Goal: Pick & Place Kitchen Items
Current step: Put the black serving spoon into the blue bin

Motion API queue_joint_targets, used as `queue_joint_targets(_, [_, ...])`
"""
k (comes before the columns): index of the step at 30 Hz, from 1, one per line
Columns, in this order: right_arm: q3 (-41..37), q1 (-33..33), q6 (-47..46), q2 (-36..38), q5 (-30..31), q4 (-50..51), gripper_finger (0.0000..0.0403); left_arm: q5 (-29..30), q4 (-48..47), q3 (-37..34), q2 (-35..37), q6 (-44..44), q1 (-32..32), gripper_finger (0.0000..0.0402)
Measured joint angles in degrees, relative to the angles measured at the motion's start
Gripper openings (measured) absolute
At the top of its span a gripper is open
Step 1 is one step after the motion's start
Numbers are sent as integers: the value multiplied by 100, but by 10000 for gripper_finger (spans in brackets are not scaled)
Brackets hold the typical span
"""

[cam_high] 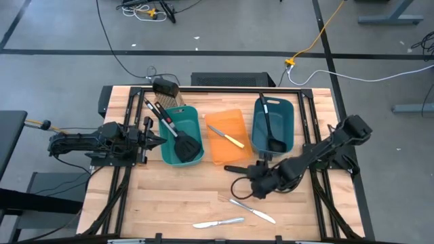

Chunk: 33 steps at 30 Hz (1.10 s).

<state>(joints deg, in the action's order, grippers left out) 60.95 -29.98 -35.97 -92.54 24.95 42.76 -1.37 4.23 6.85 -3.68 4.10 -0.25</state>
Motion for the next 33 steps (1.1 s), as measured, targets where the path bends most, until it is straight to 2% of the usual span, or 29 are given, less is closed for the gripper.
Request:
queue_joint_targets(12, [-669,102,-266,-211,-341,-550,223,-2,2,2,0,-44,0,16])
queue_joint_targets(17, [-979,184,-263,-211,-353,-918,228,-2,1,2,0,-42,0,16])
queue_joint_targets(28, [-1676,366,-145,-202,-806,-2143,203,-2,2,2,0,-39,0,16])
queue_joint_targets(33, [-1679,366,-45,-202,-843,-2211,164,-2,2,2,0,-38,2,16])
